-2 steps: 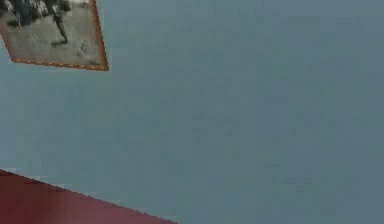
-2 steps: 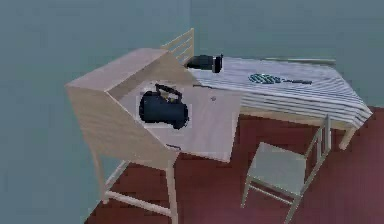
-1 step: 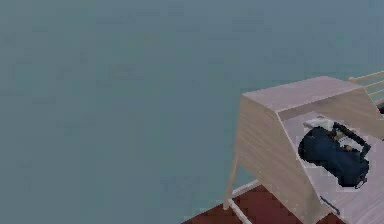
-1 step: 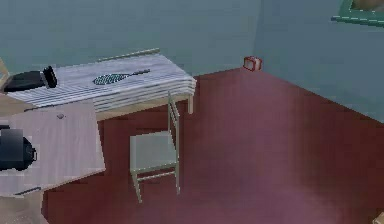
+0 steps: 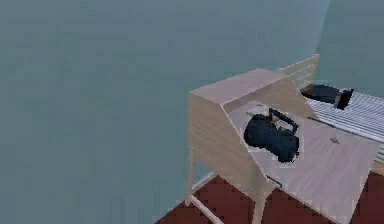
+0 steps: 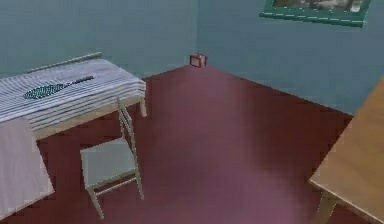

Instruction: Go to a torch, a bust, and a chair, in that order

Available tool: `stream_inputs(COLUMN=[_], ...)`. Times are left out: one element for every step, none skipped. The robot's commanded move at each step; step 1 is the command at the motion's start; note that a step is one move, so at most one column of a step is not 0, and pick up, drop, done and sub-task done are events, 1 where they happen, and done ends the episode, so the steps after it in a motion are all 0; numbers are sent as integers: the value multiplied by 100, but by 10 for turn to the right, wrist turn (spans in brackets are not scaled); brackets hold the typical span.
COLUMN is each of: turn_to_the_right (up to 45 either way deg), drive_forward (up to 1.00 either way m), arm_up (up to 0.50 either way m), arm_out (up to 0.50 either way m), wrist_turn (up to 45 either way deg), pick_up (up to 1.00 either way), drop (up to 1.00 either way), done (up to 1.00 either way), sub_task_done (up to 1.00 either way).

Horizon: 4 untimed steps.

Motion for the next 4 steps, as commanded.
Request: stream_inputs(turn_to_the_right=[0,-450,-450,-300], drive_forward=[20,0,0,0], arm_up=[0,0,0,0], arm_out=[0,0,0,0], wrist_turn=[0,0,0,0], pick_up=[0,0,0,0], drop=[0,0,0,0], done=[0,0,0,0], sub_task_done=[0,0,0,0])
